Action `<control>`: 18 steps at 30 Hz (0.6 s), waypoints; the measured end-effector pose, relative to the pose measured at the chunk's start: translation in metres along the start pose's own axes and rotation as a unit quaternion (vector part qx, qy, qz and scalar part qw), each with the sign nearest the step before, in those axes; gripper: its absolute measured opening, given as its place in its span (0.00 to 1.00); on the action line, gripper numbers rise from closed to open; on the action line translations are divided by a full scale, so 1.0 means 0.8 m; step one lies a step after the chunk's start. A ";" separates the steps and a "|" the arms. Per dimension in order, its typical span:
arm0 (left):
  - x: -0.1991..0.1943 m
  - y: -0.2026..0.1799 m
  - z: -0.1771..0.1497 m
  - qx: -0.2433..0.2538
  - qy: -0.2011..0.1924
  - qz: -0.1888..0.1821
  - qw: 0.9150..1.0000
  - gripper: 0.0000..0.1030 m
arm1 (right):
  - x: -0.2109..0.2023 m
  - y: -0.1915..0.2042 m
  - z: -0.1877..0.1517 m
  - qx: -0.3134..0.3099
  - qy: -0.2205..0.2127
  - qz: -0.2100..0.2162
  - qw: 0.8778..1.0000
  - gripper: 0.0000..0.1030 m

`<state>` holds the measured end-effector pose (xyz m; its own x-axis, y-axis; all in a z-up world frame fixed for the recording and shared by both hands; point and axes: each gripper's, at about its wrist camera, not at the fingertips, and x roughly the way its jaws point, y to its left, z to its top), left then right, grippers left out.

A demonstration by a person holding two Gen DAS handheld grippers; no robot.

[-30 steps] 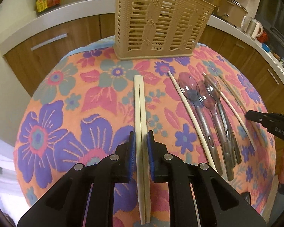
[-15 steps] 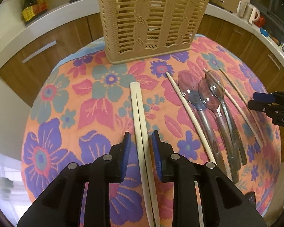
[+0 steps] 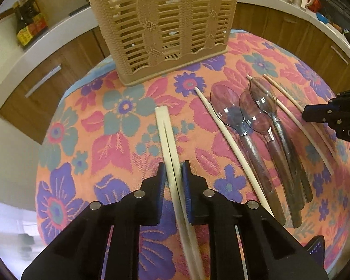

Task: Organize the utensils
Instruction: 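Lift both tools' chopsticks into the beige basket and open both tools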

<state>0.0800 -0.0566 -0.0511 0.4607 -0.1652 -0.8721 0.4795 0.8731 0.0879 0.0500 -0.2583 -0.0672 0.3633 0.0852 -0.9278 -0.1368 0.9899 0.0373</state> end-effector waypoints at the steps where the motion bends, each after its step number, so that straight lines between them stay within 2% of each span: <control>1: -0.003 0.000 -0.001 -0.002 -0.007 -0.002 1.000 0.11 | -0.002 -0.004 0.000 0.006 -0.006 0.010 1.000 0.04; 3: -0.011 0.004 -0.004 -0.005 -0.024 -0.005 1.000 0.11 | -0.006 -0.012 -0.001 0.015 -0.013 0.012 1.000 0.04; 6: -0.034 0.007 -0.003 -0.013 -0.058 0.009 0.998 0.11 | -0.019 -0.021 0.002 0.019 -0.037 0.037 0.998 0.04; 8: -0.051 0.007 0.000 -0.016 -0.079 0.020 0.997 0.11 | -0.034 -0.020 0.003 0.011 -0.051 0.052 0.997 0.04; 11: -0.083 0.009 0.009 -0.023 -0.116 0.019 0.993 0.11 | -0.059 -0.018 0.009 -0.006 -0.081 0.074 0.994 0.04; 15: -0.127 0.010 0.031 -0.039 -0.181 0.010 0.983 0.11 | -0.099 -0.011 0.016 -0.014 -0.133 0.099 0.986 0.04; 18: -0.161 0.014 0.047 -0.058 -0.235 -0.004 0.970 0.11 | -0.131 -0.009 0.025 -0.018 -0.180 0.118 0.976 0.04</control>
<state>0.0541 -0.0426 0.0805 0.7603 -0.3392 -0.5540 0.4092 0.9125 0.0028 0.0310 -0.2718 0.0372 0.6168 0.3518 -0.7042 -0.2865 0.9335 0.2155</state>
